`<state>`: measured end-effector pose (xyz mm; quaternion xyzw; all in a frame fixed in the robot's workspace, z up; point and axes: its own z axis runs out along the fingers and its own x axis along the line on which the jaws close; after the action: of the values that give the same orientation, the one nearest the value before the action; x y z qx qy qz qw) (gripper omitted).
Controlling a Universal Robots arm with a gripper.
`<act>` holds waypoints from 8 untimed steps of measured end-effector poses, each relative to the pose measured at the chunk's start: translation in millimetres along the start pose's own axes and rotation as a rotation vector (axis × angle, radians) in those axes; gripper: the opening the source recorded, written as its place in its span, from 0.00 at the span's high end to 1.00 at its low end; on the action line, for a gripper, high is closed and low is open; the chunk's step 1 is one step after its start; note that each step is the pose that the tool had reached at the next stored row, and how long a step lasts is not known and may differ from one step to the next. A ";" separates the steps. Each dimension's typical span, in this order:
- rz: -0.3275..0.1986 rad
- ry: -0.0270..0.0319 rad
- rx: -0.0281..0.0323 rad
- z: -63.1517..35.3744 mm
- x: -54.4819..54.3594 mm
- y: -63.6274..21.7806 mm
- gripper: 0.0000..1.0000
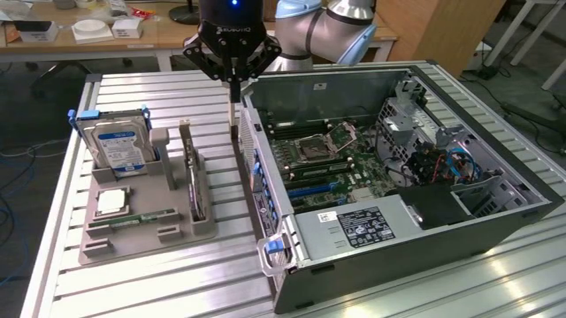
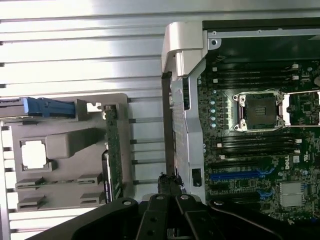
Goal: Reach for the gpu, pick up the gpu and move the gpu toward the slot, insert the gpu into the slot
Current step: 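Reach for the gpu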
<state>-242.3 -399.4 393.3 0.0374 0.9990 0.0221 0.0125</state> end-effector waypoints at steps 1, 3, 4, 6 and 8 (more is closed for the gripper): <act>0.000 0.0000 0.0000 0.0 1.5 -0.1 0.90; 0.000 0.0001 0.0001 -0.2 5.2 -0.5 0.90; 0.000 0.0001 0.0001 -0.2 6.8 -0.7 0.90; 0.000 0.0000 0.0001 -0.3 10.0 -1.0 0.90; 0.000 0.0000 0.0001 -0.4 13.6 -1.3 0.90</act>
<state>-256.0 -399.6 393.3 0.0374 0.9990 0.0221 0.0125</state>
